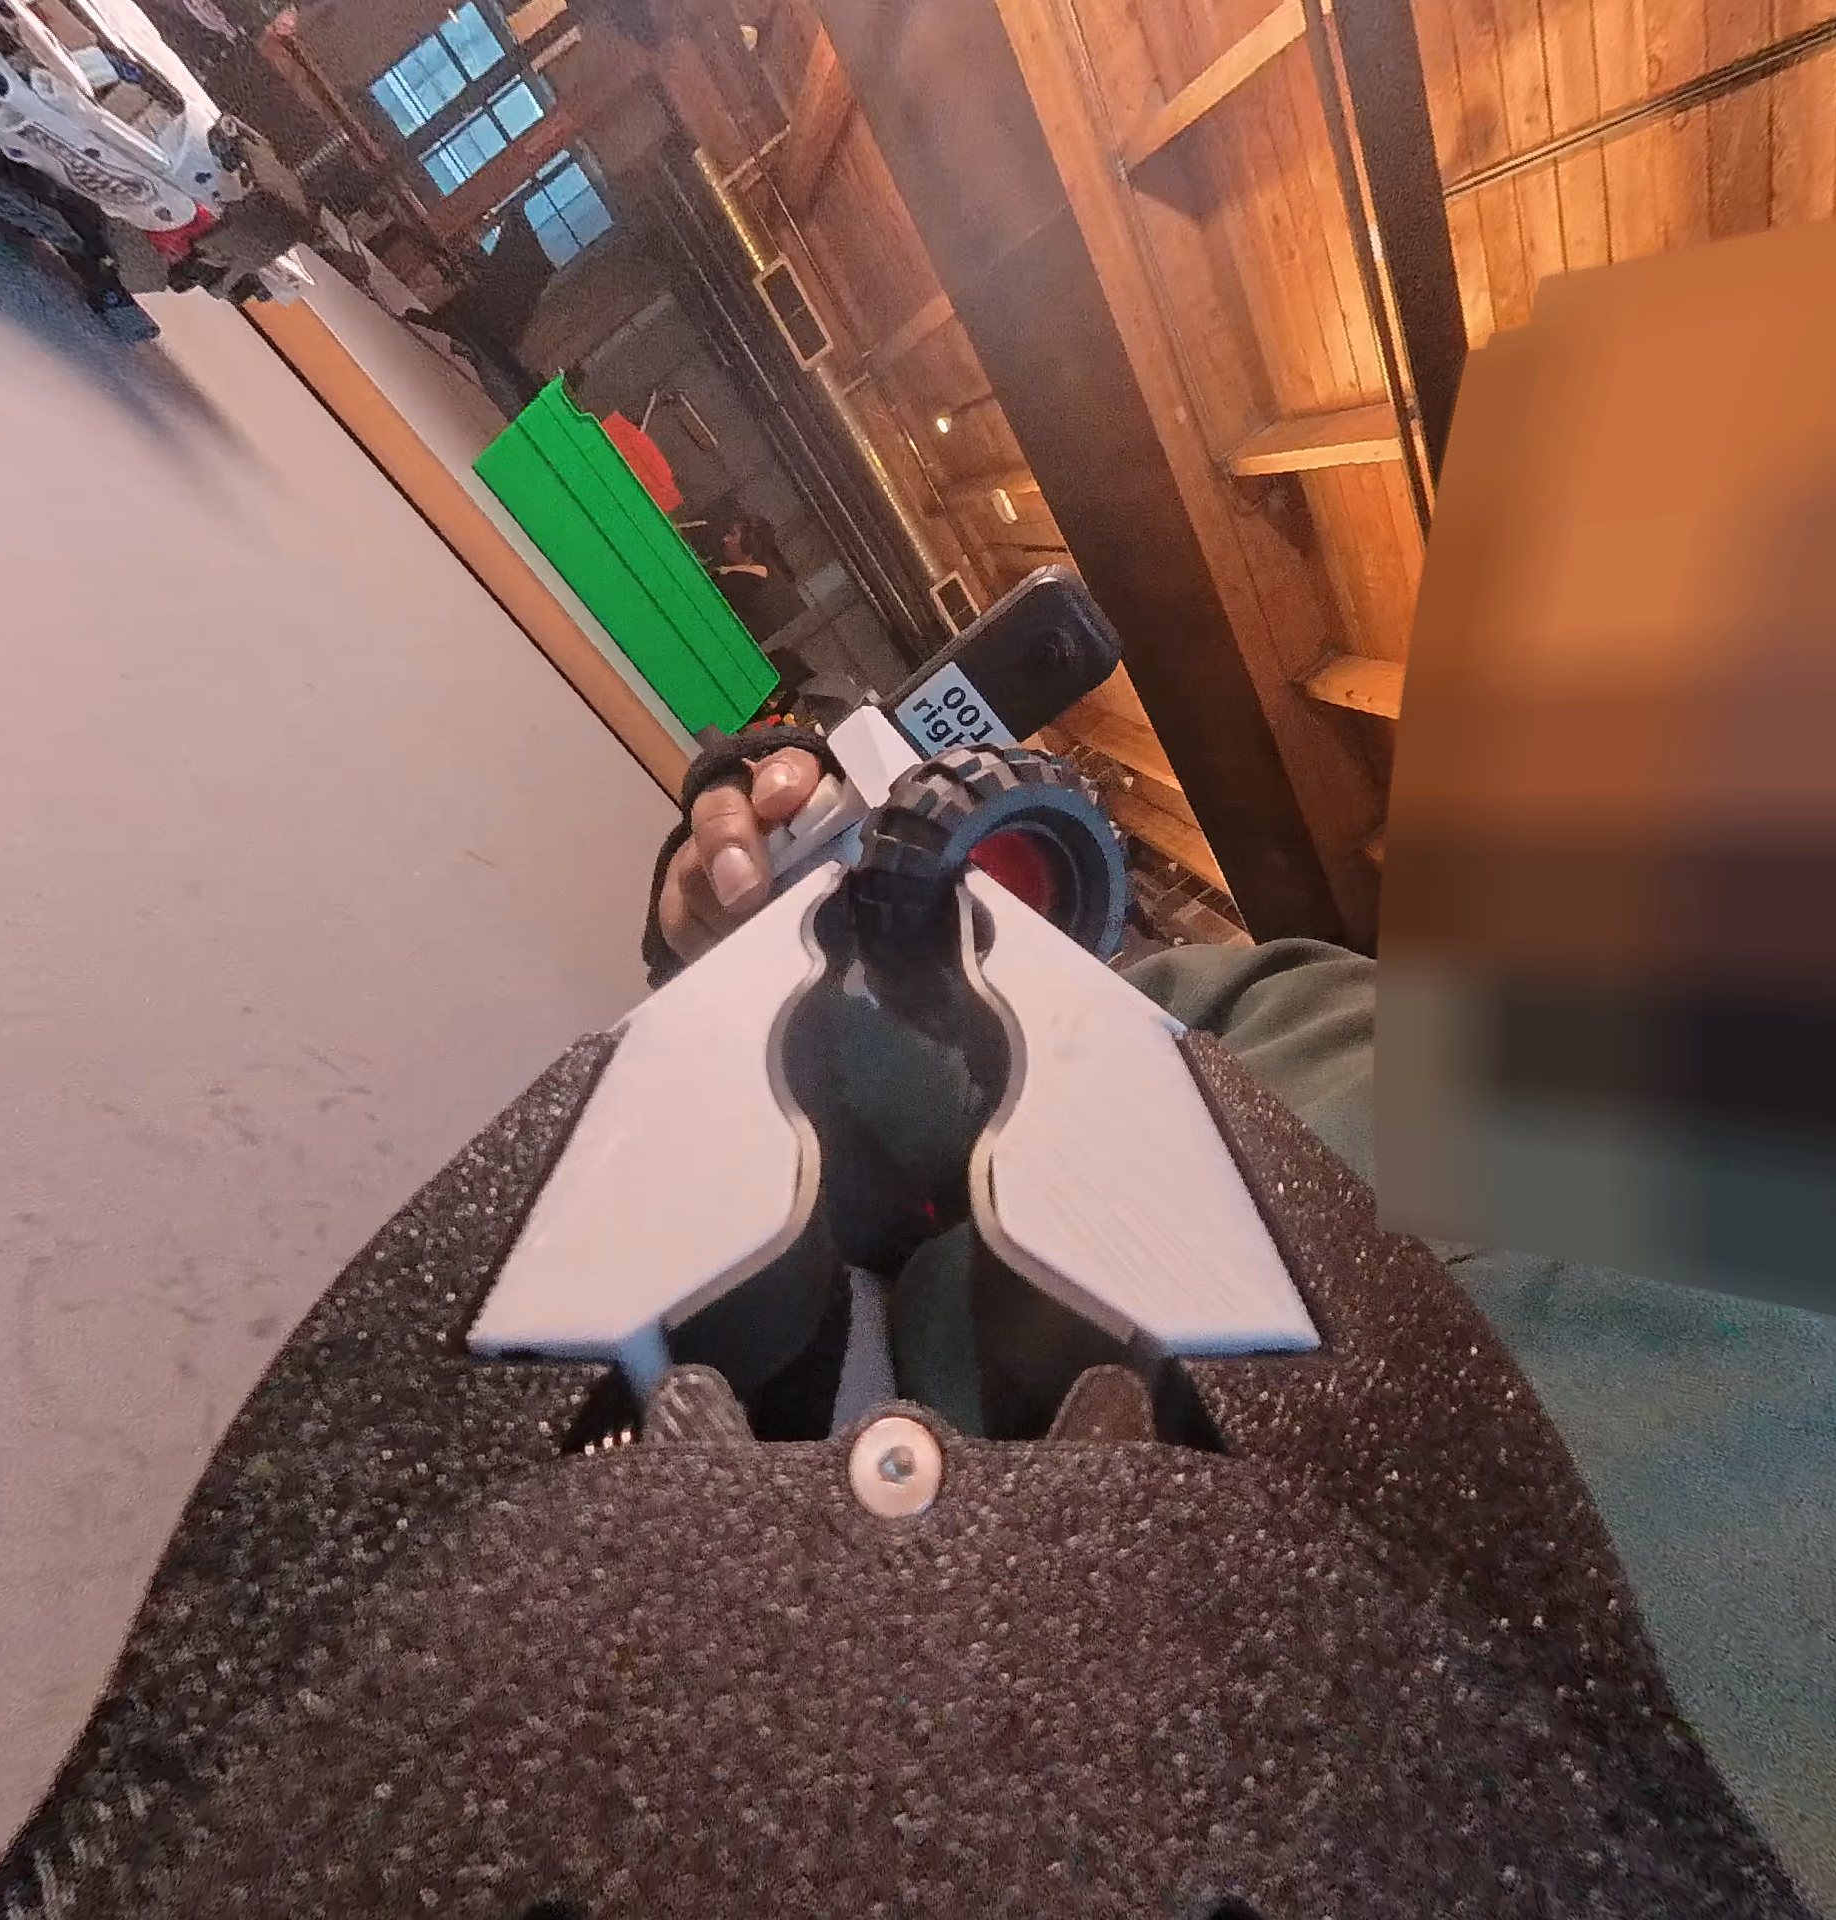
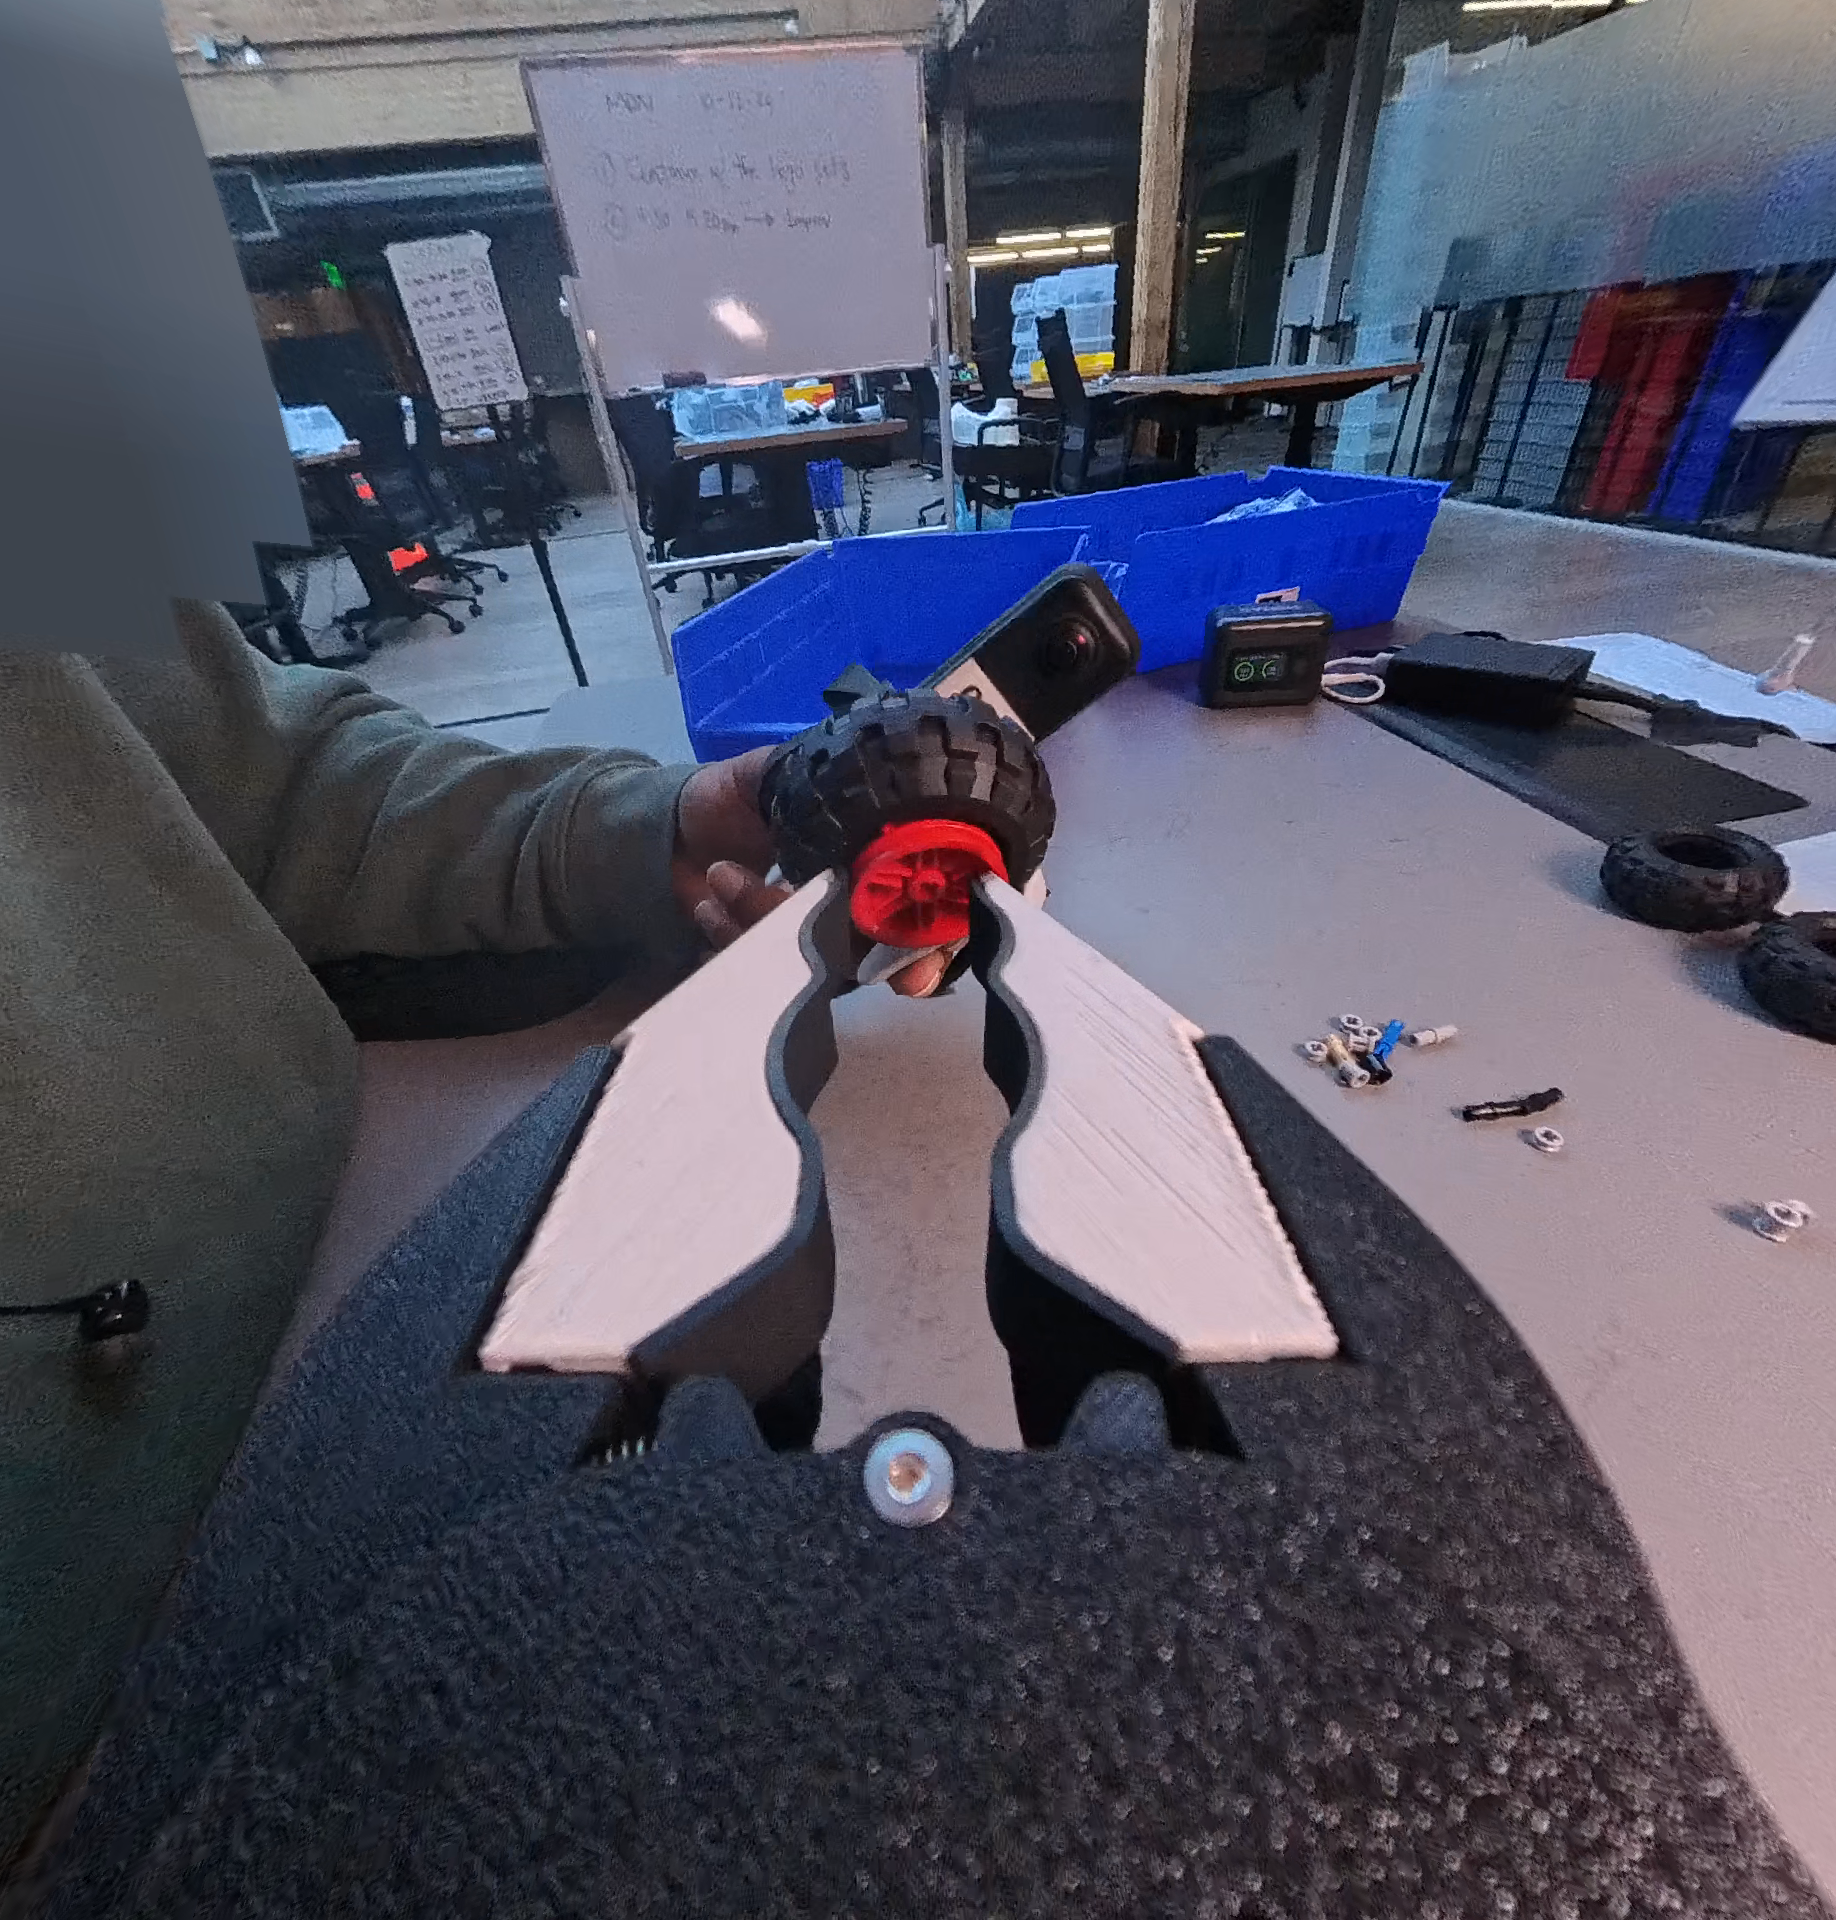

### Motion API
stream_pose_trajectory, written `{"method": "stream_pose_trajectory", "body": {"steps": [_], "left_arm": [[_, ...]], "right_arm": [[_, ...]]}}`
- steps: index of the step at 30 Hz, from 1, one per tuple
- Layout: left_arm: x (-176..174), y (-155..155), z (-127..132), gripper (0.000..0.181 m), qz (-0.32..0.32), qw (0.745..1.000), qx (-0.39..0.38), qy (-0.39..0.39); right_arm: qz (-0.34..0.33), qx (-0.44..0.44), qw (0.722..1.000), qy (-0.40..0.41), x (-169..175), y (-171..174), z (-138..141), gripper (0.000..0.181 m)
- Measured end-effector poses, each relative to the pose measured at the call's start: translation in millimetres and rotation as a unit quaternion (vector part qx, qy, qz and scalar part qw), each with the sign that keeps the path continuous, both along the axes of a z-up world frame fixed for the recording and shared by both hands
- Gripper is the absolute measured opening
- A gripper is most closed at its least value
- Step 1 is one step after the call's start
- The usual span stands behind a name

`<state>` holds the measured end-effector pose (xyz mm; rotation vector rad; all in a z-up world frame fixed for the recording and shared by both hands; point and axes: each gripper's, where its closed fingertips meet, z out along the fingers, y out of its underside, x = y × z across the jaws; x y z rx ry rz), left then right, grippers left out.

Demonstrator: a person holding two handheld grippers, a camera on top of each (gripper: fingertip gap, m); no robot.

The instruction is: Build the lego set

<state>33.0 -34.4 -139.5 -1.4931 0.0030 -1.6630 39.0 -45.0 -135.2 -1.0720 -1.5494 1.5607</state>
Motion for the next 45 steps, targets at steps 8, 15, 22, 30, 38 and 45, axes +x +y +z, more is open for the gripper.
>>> {"method": "stream_pose_trajectory", "body": {"steps": [8, 15, 22, 30, 38, 45], "left_arm": [[-16, 6, -3, 0.013, 0.136, 0.959, 0.091, 0.231], [-18, 9, -28, 0.010, 0.140, 0.925, 0.097, 0.339], [-15, 9, -47, 0.009, 0.125, 0.899, 0.099, 0.409], [35, -15, -66, 0.005, -0.003, 0.889, 0.137, 0.437], [20, 6, -89, 0.011, 0.027, 0.848, 0.102, 0.520], [-8, 10, -35, 0.014, 0.107, 0.919, 0.121, 0.359]], "right_arm": [[-0.045, -0.062, 0.996, -0.056, -9, 6, -8, 0.001], [-0.110, -0.013, 0.989, -0.096, -14, 26, -31, 0.001], [-0.122, 0.046, 0.982, -0.136, -14, 34, -57, 0.000], [-0.147, 0.074, 0.973, -0.160, -19, 44, -73, 0.000], [-0.169, 0.066, 0.977, -0.111, -8, 68, -46, 0.000], [-0.019, -0.081, 0.992, -0.094, 6, 39, -25, 0.023]]}}
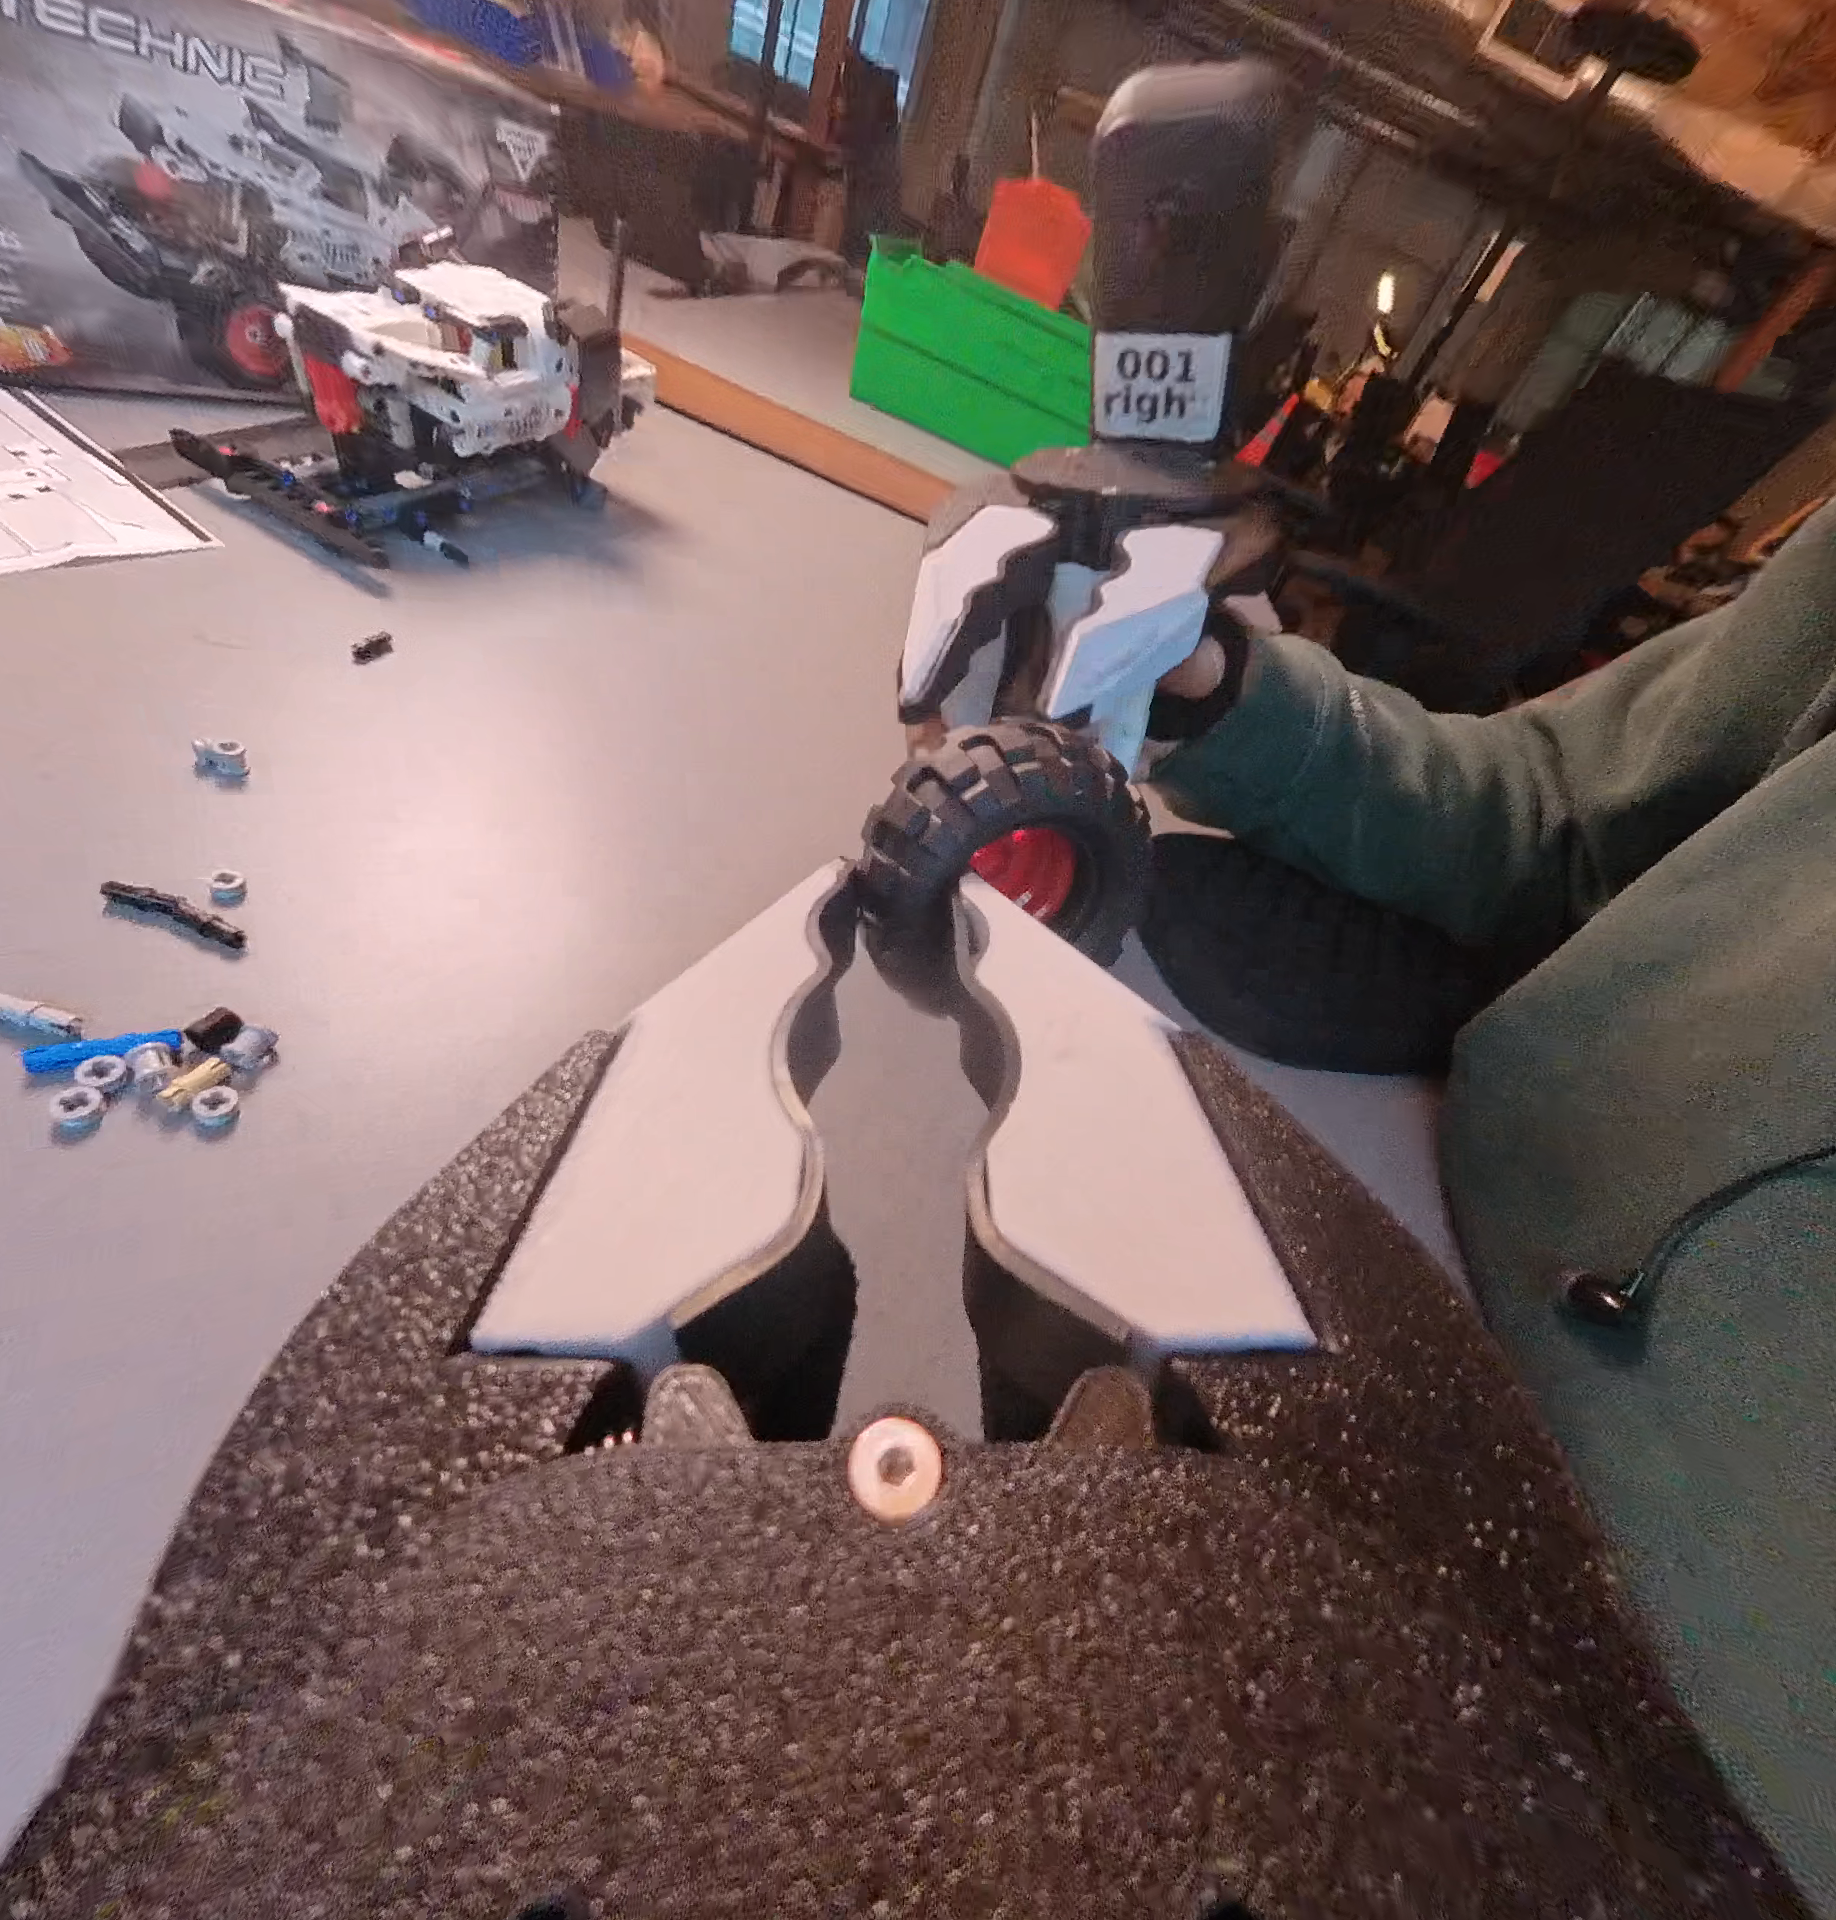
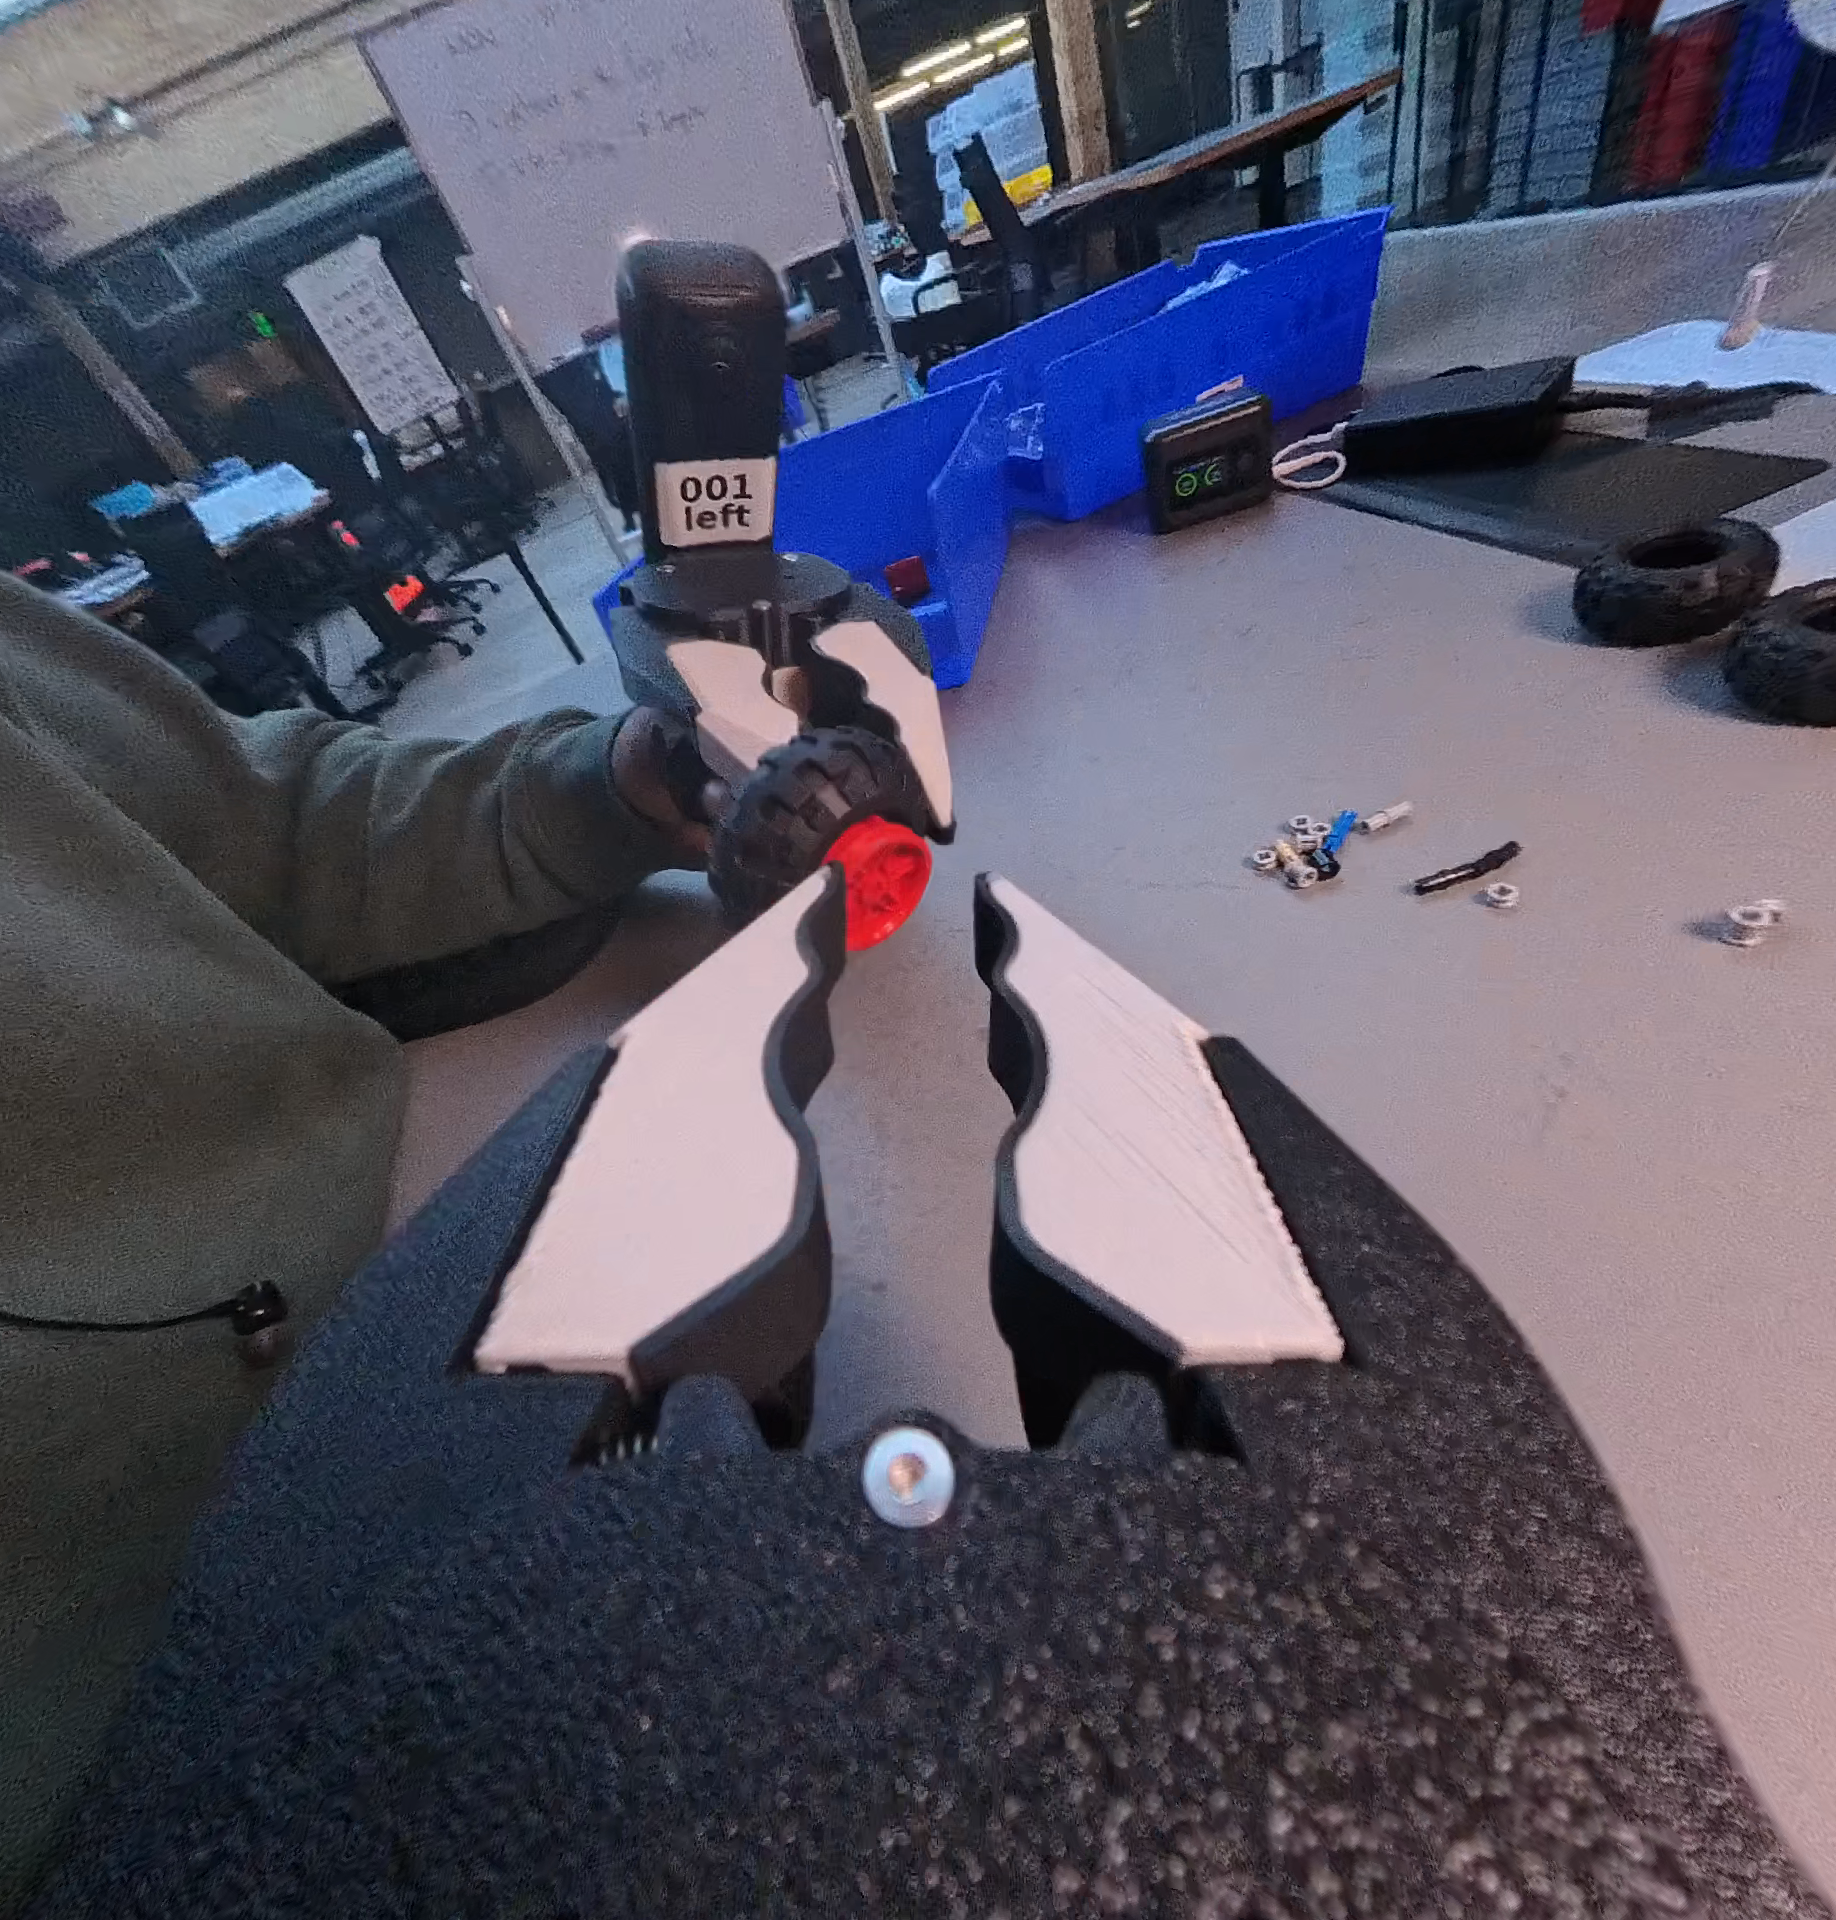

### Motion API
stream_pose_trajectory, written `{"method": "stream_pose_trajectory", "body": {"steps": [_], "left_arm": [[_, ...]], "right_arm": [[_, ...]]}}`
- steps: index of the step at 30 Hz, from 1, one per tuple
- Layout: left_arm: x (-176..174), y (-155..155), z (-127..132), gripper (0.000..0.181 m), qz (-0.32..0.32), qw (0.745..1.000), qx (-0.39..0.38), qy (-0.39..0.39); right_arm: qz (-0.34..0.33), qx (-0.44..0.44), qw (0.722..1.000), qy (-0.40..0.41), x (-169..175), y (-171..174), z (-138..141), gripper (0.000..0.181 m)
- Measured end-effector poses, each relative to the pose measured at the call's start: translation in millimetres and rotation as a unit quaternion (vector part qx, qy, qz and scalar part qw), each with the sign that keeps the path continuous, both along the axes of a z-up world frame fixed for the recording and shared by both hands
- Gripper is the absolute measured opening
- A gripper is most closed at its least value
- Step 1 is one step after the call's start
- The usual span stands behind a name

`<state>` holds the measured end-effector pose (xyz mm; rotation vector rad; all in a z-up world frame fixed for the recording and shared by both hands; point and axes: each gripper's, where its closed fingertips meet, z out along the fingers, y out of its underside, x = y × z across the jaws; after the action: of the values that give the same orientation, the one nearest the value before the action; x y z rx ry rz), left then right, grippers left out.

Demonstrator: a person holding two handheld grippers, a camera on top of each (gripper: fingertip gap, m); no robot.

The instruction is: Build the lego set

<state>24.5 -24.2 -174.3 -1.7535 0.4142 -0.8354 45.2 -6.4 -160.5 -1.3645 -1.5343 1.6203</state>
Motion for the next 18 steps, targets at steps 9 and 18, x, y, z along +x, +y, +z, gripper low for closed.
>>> {"method": "stream_pose_trajectory", "body": {"steps": [9, 18], "left_arm": [[6, -16, 35, 0.013, -0.026, 0.995, 0.087, -0.043], [28, -33, 42, 0.012, -0.096, 0.987, 0.108, -0.063]], "right_arm": [[0.097, -0.082, 0.991, 0.033, -2, -47, 15, 0.024], [0.097, 0.001, 0.992, 0.079, 7, -55, 29, 0.045]]}}
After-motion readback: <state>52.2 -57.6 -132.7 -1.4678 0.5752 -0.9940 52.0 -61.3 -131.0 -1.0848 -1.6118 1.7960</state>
